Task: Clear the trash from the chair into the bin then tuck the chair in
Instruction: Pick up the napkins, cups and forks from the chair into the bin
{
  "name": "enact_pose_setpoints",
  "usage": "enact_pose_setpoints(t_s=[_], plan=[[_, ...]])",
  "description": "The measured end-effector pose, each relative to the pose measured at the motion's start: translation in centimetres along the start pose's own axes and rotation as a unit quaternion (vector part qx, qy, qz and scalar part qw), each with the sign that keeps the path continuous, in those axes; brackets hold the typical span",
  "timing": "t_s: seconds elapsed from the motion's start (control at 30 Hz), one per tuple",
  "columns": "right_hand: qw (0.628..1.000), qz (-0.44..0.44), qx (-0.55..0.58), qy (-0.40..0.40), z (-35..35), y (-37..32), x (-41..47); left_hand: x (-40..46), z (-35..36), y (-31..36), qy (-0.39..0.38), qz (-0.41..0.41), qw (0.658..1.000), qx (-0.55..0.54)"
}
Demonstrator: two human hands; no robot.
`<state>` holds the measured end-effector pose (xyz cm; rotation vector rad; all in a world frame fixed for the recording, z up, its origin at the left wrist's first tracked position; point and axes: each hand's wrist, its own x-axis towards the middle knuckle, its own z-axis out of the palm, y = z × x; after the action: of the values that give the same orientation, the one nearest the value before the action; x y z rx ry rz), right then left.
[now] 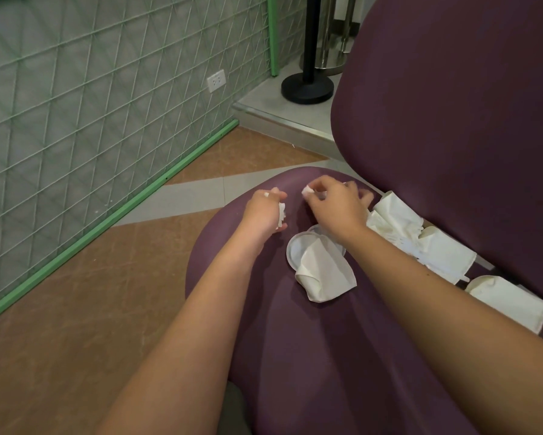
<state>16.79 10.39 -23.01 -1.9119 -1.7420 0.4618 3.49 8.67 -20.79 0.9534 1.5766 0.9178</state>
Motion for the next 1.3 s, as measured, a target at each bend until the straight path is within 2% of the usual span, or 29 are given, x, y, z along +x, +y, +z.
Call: enact_pose_setpoints(t_s=[0.03,0.1,0.17,0.27,0.37,0.5,0.57,0.67,0.73,0.87,1.0,1.2,1.3], plan=[[0.993,0.017,0.117,-0.005,-0.3,-0.7,-0.5,-0.1,-0.1,0.1,0.0,0.017,1.0,0.006],[0.932,0.045,0.356,-0.048,-0.9,-2.3,-1.8,0.0,-0.1,0.3,0.004,0.042,0.999,0.025],[0.895,0.04,0.435,-0.09,-1.2,-3.1,-3.0,-0.1,0.1,0.6,0.002,0.039,0.999,-0.012],[0.878,0.044,0.462,-0.119,-0.9,-3.5,-4.3,-0.6,0.2,0.9,-0.017,0.001,0.987,-0.161],[0.888,0.028,0.445,-0.109,-1.0,-3.6,-4.9,-1.3,0.1,1.1,-0.108,-0.031,0.956,-0.271],[0.904,0.03,0.425,-0.038,-2.4,-3.0,-4.3,-1.6,-0.1,1.5,-0.205,-0.052,0.93,-0.299],[0.895,0.045,0.443,-0.028,-3.1,-2.5,-3.7,-1.4,-0.1,1.6,-0.216,-0.038,0.938,-0.27],[0.856,0.07,0.51,-0.051,-4.0,-1.6,-3.1,-1.4,-0.4,1.2,-0.205,-0.026,0.958,-0.197],[0.851,0.069,0.519,-0.046,-4.4,-1.2,-2.9,-1.3,-0.6,0.8,-0.193,-0.014,0.966,-0.171],[0.895,0.035,0.443,0.033,-4.3,-1.0,-3.3,-1.5,-0.7,0.6,-0.167,-0.005,0.968,-0.186],[0.93,0.025,0.351,0.108,-4.0,-0.9,-4.7,-2.7,0.0,0.8,-0.195,0.012,0.963,-0.187],[0.94,-0.004,0.337,0.048,-5.3,-0.2,-6.9,-4.4,1.4,1.2,-0.241,0.013,0.944,-0.225],[0.95,0.002,0.308,0.049,-6.7,0.6,-8.0,-5.3,2.3,1.3,-0.257,0.01,0.946,-0.195]])
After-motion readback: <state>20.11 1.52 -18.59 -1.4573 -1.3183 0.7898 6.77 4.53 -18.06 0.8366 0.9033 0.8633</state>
